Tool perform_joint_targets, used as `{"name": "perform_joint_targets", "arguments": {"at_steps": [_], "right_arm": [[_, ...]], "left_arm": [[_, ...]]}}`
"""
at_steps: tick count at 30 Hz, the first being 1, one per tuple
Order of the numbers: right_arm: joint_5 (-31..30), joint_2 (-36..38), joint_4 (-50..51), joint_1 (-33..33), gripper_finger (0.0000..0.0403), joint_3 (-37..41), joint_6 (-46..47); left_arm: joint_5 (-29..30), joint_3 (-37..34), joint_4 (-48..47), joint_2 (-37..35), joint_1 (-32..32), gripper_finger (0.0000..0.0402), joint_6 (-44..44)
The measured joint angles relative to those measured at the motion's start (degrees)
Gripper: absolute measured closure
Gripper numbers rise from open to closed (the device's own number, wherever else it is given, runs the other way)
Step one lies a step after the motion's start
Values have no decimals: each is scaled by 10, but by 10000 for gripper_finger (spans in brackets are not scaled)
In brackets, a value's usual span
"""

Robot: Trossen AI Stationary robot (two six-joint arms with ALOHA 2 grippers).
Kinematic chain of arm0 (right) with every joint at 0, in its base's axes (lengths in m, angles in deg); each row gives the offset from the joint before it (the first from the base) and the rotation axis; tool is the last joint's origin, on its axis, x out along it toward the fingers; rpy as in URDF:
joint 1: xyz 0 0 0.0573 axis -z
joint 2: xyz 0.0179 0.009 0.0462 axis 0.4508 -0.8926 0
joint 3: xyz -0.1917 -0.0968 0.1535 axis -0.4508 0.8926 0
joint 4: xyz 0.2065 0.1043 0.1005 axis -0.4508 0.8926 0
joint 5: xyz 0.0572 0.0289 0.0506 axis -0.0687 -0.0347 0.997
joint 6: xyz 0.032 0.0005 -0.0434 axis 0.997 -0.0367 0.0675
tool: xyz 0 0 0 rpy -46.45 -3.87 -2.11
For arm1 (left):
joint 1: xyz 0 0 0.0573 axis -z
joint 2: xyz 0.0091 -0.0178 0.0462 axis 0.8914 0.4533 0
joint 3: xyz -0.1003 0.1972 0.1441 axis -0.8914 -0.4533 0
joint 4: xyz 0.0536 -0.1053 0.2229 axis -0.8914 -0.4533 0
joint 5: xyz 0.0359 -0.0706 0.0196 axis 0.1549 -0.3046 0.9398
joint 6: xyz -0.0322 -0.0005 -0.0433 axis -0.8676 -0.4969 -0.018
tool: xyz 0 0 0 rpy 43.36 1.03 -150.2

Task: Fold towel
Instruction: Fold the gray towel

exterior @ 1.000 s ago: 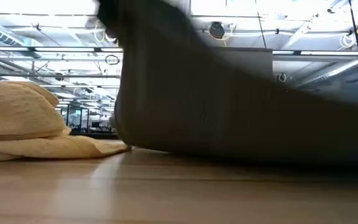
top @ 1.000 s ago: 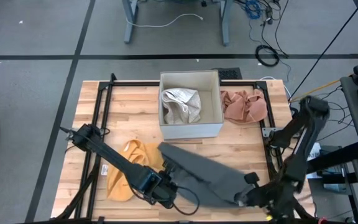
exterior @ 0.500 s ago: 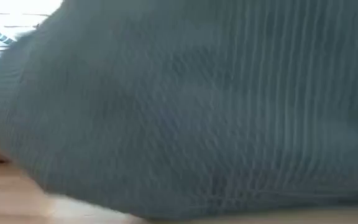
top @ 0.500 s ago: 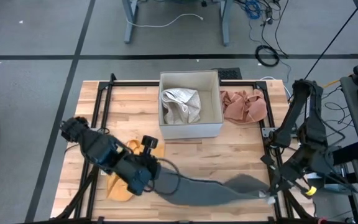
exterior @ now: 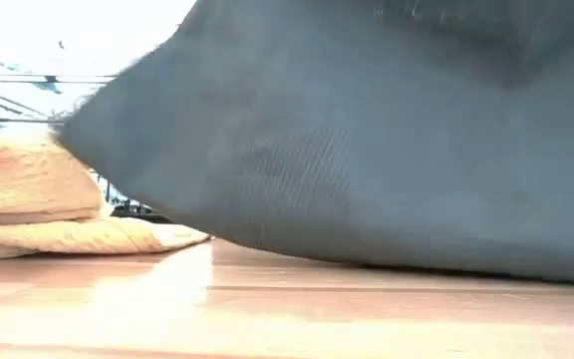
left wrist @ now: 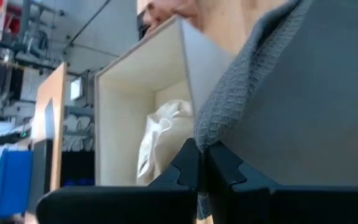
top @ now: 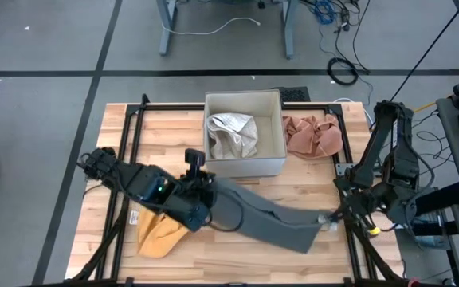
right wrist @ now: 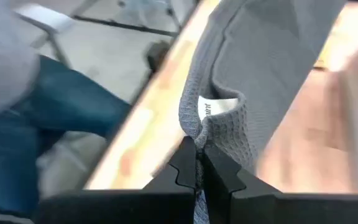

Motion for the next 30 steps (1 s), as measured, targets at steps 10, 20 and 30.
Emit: {"name": "perform_joint_targets", "arguments": {"at_steps": [10, 20, 30], "right_arm": [[-183, 4, 109, 0, 403, -97, -116], [-150, -4, 108, 0, 402, -179, -183], [5, -13, 78, -7, 402, -95, -15]], "left_arm": [[133, 0, 0, 0, -48, 394, 37], [92, 0, 0, 0, -30, 394, 23], [-170, -65, 8, -1, -18, 394, -28]]}}
